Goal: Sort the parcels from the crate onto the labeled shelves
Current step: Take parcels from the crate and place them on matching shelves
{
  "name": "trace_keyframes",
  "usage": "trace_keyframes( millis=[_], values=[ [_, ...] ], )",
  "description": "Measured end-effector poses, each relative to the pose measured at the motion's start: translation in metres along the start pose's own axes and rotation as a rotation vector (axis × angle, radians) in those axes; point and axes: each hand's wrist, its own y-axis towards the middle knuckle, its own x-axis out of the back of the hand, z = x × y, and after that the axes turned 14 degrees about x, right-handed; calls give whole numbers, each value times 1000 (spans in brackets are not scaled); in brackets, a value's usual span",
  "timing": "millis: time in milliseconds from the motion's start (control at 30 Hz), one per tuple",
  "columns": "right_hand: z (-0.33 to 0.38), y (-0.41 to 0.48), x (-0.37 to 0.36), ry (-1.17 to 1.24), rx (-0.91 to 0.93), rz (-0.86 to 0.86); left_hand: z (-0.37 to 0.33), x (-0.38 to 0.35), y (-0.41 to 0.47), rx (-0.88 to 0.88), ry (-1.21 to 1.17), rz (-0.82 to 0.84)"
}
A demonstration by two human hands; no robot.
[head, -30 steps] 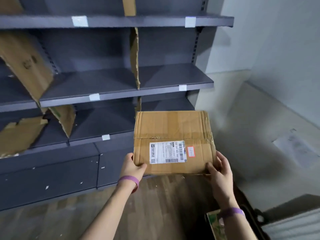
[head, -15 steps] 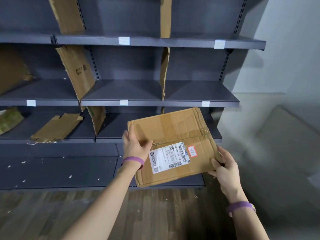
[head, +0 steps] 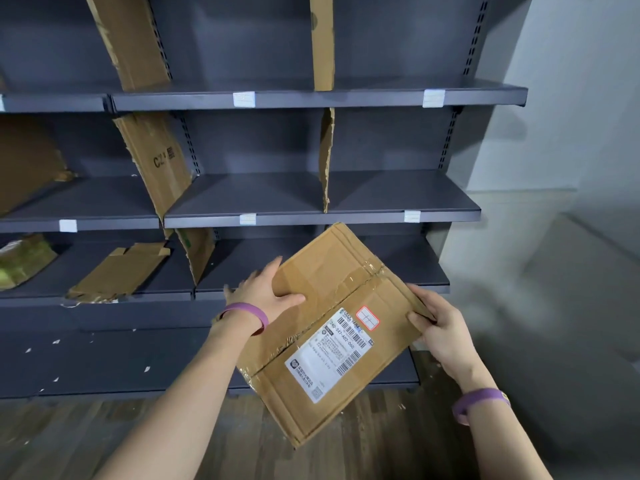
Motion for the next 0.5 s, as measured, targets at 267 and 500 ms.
trace_keyframes(
  millis=[267, 500],
  values=[
    [15, 23, -14, -99, 67, 21, 3, -6, -7, 28, -235, -8],
    [21, 25, -40, 114, -93, -290, 6, -24, -20, 154, -350, -101]
  ],
)
